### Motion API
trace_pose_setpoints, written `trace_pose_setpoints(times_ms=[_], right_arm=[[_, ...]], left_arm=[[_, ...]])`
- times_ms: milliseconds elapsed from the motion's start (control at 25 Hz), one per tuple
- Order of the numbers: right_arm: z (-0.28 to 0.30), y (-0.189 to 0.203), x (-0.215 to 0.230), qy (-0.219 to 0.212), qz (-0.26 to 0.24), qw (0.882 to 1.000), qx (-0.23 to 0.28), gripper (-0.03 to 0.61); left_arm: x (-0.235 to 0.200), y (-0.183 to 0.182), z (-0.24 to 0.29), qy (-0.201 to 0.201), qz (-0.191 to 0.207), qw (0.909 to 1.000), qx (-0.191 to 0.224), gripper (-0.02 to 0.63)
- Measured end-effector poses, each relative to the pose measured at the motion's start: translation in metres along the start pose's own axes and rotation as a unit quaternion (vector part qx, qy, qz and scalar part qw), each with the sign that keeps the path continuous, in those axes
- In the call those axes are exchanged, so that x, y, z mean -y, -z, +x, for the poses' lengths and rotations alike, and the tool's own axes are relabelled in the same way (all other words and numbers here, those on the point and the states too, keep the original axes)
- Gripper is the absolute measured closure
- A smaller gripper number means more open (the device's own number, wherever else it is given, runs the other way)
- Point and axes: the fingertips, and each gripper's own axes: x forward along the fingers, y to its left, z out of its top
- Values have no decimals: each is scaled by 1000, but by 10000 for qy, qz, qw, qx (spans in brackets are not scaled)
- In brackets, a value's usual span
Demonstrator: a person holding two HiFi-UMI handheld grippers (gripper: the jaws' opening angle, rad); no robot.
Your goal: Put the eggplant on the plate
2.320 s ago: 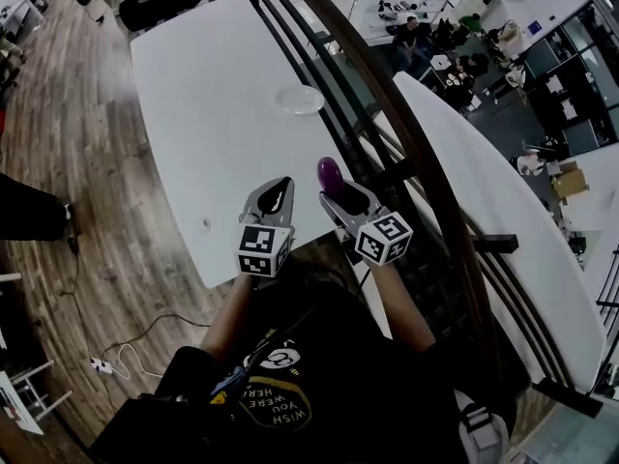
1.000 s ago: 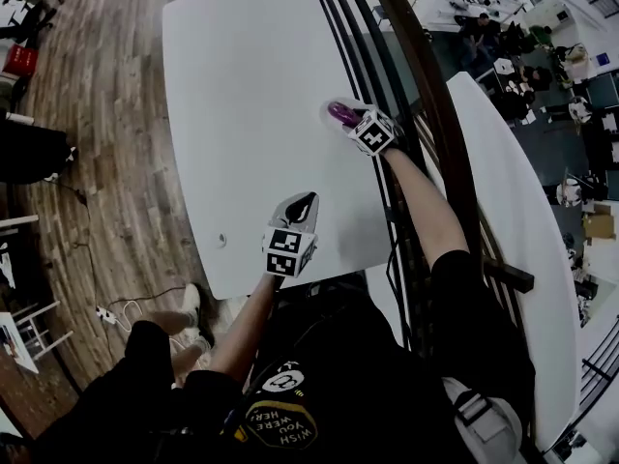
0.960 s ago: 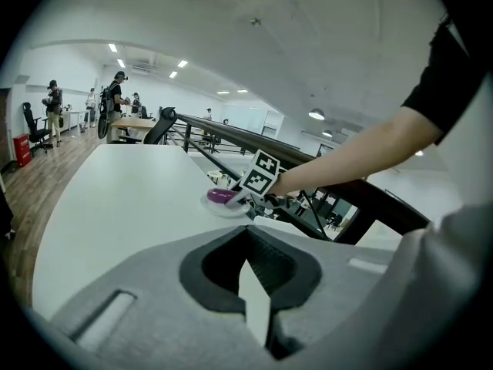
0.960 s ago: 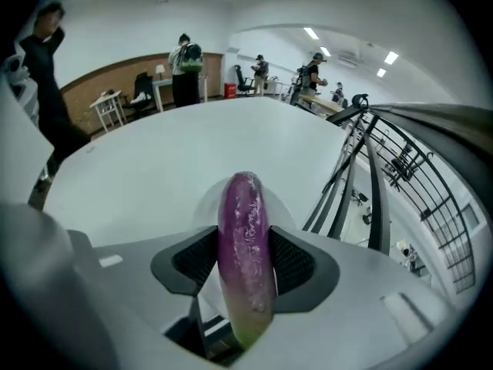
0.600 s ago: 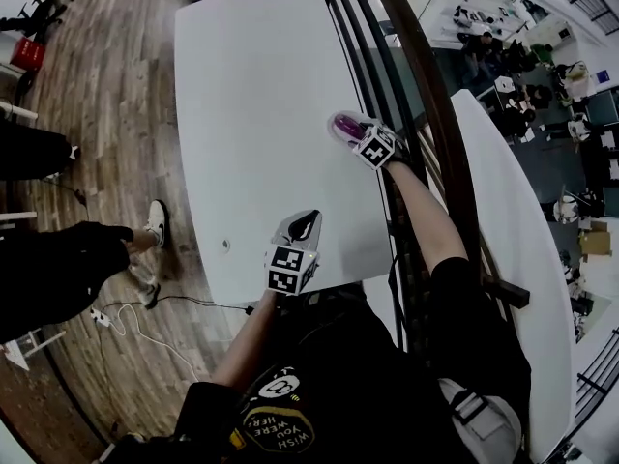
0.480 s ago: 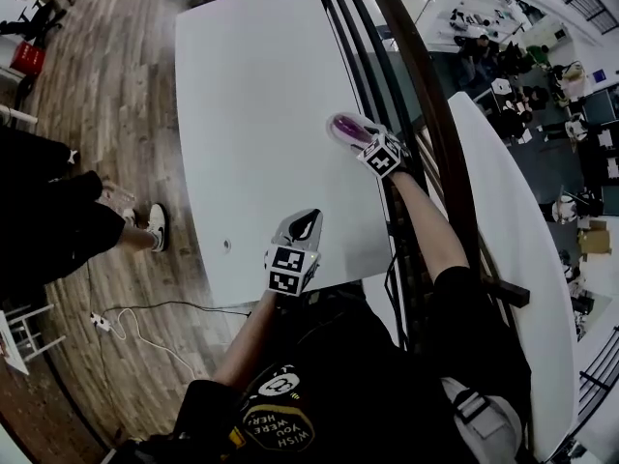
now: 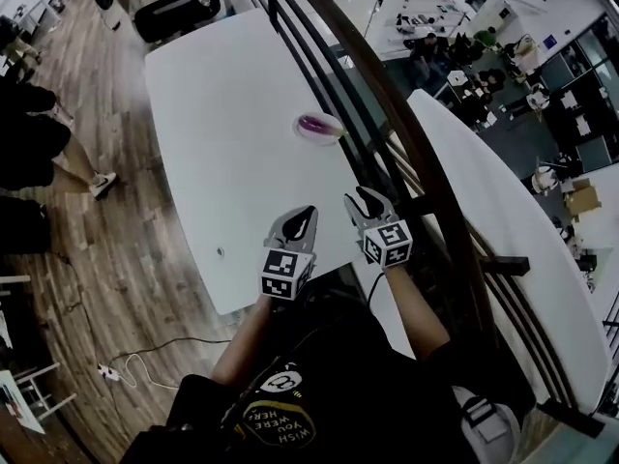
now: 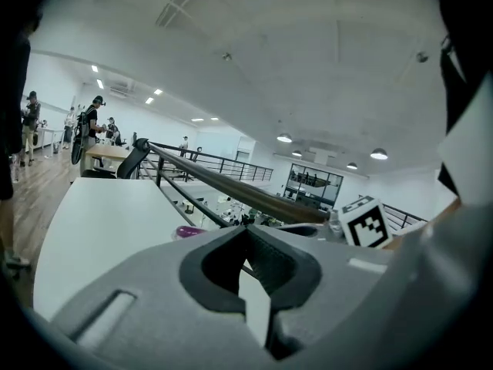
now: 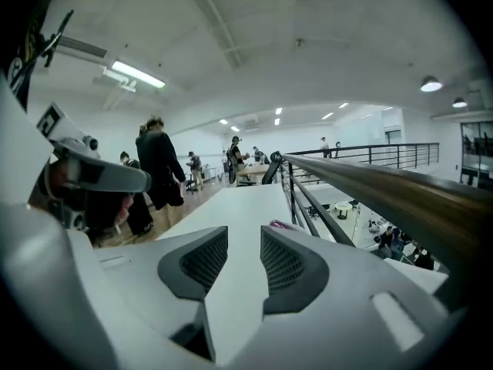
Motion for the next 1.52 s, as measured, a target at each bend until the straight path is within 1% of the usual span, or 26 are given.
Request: trace_pose_setpoints(times_ms=[120,200,280,360,440,520,680,760,840,960,1040,1160,1320,1520], right_arm=[[-51,0,-28,223,354,9985,357,464],[-76,4,-43,325,569,9967,484,488],[-100,7,-52,406,780,9942,615,515],[-122,7,-56,444,966,9916,735,550],[-145,6,-59,372,1059,9905,790,570],[-168,6,-68,211,1084,9908,789,578],[-202,9,-86,-156,934,9923,792,578],[-207,11,-91,-296,957,9916,821,578],[-212,18,-95,-347,1045,9907,794,578],[-214,26,-96,-303,1109,9901,807,578],[-212,21,-96,-271,1123,9893,890,578],[-211,20,-90,-133,1042,9908,857,578],[-207,1,-89,-17,960,9900,1036,578],[-205,-12,-97,26,902,9893,1150,578]], left_arm=[[17,0,-18,50,68,9998,162,609],[27,4,-24,2,-25,9998,213,609],[41,5,-27,-13,-81,9996,261,609],[63,5,-30,23,-10,9996,289,609],[88,4,-39,7,92,9994,332,609],[112,6,-54,-65,146,9991,381,609],[150,14,-78,-183,148,9986,481,609],[161,26,-81,-293,77,9987,421,609],[169,42,-83,-383,111,9988,295,609],[169,44,-84,-402,260,9983,334,609],[160,37,-84,-406,260,9979,423,609],[147,31,-86,-368,207,9983,408,609],[138,10,-90,-183,306,9979,549,609],[139,9,-91,-44,402,9979,510,609]])
